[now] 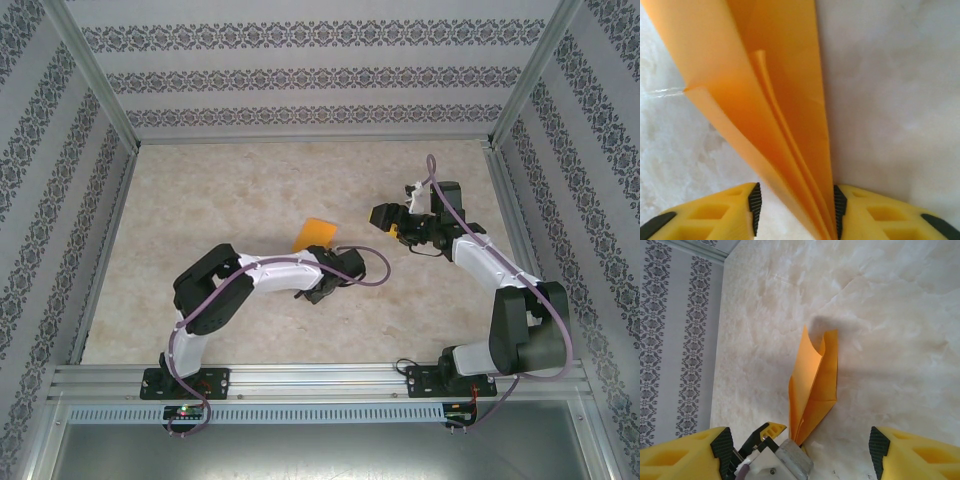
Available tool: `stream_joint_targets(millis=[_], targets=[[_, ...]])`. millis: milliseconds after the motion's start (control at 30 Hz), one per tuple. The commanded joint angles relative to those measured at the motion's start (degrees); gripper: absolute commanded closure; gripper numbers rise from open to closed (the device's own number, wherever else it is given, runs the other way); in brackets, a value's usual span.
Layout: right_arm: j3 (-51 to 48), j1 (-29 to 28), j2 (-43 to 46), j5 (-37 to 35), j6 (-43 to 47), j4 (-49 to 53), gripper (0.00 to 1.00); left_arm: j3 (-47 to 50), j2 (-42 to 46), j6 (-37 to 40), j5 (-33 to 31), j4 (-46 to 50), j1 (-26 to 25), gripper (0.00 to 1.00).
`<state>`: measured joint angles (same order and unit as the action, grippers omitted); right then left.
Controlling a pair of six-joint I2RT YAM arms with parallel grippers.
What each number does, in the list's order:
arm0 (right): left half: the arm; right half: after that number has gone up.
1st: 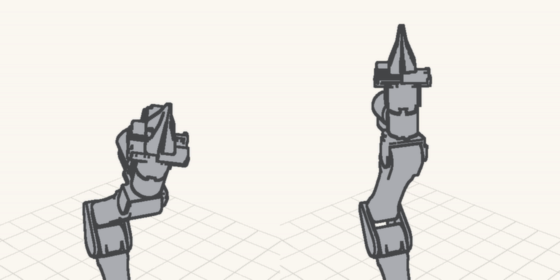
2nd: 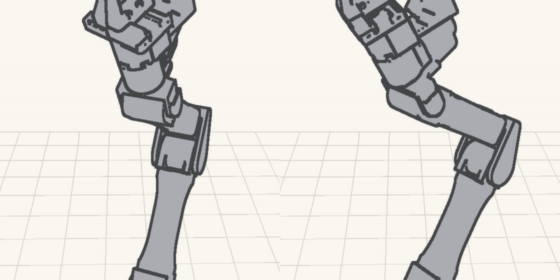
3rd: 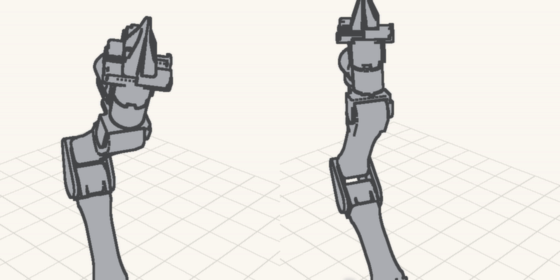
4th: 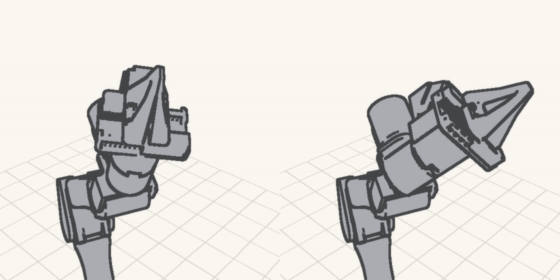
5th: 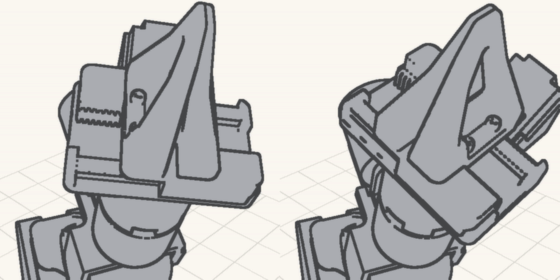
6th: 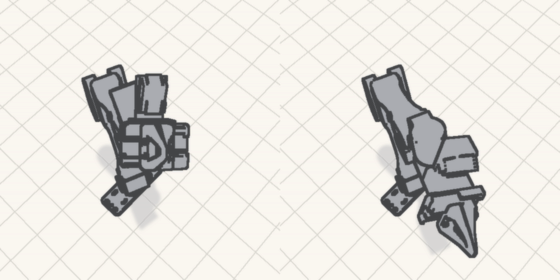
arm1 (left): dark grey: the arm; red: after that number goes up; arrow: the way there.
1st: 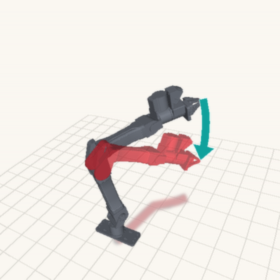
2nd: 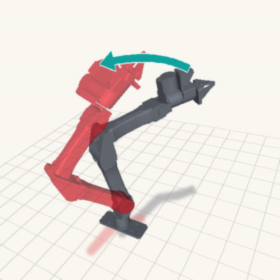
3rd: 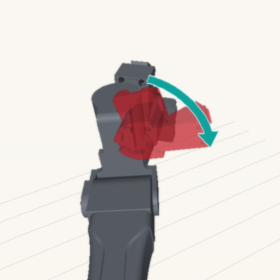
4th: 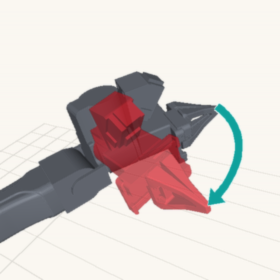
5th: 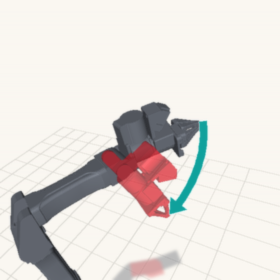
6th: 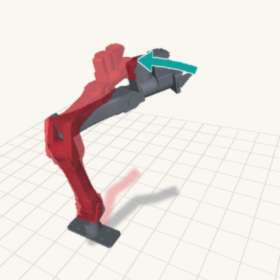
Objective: Fold a paper plane with a square sheet of paper (pick it up from the middle)
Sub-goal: Turn over the paper at the center of the table.
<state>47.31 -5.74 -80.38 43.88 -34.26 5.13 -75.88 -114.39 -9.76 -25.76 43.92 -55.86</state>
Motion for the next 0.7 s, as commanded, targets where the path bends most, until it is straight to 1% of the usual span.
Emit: stream_joint_targets(millis=[0, 33, 67, 167, 233, 333, 433, 533, 633, 667], targets=[[0.2, 0.1, -0.6, 1.8, -0.6, -2.3, 0.28, 1.5, 5.4, 0.9, 8.5, -3.2, -0.5, 0.46], [0.2, -0.2, -0.9, 2.1, -1.1, -2.6, 0.29, 1.7, 6.7, 0.9, 10.6, -3.7, -0.5, 0.44], [0.3, -0.5, -1.1, 2.4, -1.4, -2.9, 0.3, 1.8, 8.2, 0.7, 12.6, -4.2, -0.4, 0.4], [0.4, -1.8, -1.6, 2.0, -1.9, -3.1, 0.33, 1.8, 12.5, 0.2, 19.9, -4.8, 0.5, 0.36], [0.3, -2.7, -1.8, 1.7, -2.5, -3.4, 0.36, 1.7, 15.3, 0.1, 23.6, -4.9, 1.1, 0.34], [0.2, -5.3, -2.2, 0.8, -3.2, -3.9, 0.41, 1.5, 18.7, -1.1, 26.2, -3.4, 3.5, 0.34], [0.0, -8.8, -2.7, -0.4, -4.4, -5.0, 0.46, 3.5, 22.5, -2.5, 31.4, -4.3, 8.3, 0.34], [0.1, -12.4, -3.2, -2.9, -5.3, -5.1, 0.53, 6.8, 27.0, -3.2, 34.5, -6.3, 12.6, 0.33], [0.5, -16.5, -4.0, -5.6, -7.0, -6.2, 0.6, 10.3, 30.8, -5.4, 37.9, -8.9, 18.6, 0.33], [0.9, -18.2, -4.5, -6.9, -7.5, -6.5, 0.63, 11.9, 31.7, -6.3, 39.4, -10.3, 20.9, 0.3]])
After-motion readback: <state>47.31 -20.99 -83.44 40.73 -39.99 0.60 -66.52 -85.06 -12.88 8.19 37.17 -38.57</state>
